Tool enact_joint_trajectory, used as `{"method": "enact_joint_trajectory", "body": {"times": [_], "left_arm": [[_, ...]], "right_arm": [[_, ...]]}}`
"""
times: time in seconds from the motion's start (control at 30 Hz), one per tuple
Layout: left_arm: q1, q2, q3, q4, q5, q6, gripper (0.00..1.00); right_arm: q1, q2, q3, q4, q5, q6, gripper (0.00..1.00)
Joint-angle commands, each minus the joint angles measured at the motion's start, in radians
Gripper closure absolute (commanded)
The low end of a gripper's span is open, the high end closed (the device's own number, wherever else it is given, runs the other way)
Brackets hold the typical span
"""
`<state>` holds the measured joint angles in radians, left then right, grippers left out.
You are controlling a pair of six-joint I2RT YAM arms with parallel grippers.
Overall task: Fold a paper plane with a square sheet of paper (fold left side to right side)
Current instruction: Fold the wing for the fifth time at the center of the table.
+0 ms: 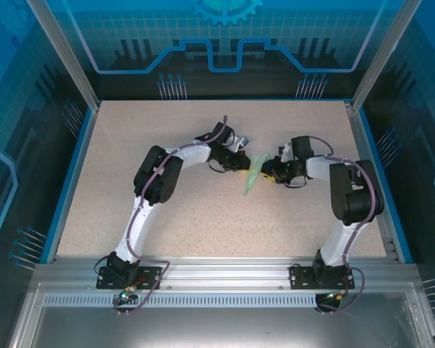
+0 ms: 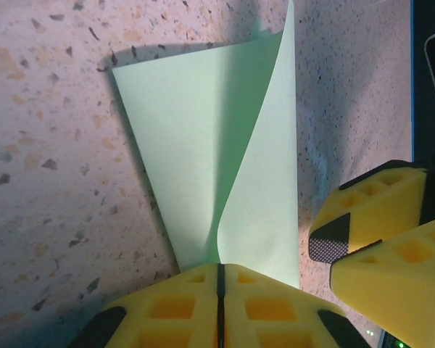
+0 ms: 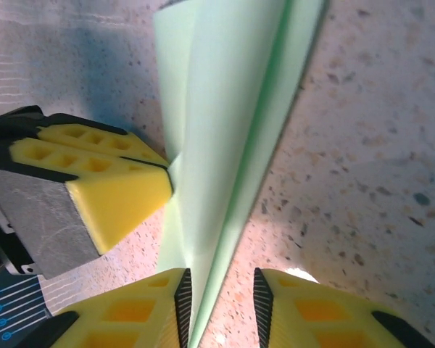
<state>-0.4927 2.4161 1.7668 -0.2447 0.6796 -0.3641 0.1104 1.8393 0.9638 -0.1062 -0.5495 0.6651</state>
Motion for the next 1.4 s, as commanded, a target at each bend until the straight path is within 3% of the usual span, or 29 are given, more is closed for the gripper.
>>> {"method": "enact_joint_trajectory", "body": {"times": [0.0, 0.37, 1.37], "left_arm": [[0.014, 0.022, 0.03, -0.05, -0.043, -0.002, 0.9], [0.016, 0.028, 0.04, -0.059, -0.061, -0.024, 0.9], [0.018, 0.035, 0.06, -0.077, -0.08, -0.044, 0.91]], "right_arm": [[-0.008, -0.016, 0.034, 0.051, -0.005, 0.022, 0.72], [0.004, 0.04, 0.096, 0.136, -0.013, 0.059, 0.73], [0.034, 0.195, 0.221, 0.057, 0.049, 0.012, 0.73]]}}
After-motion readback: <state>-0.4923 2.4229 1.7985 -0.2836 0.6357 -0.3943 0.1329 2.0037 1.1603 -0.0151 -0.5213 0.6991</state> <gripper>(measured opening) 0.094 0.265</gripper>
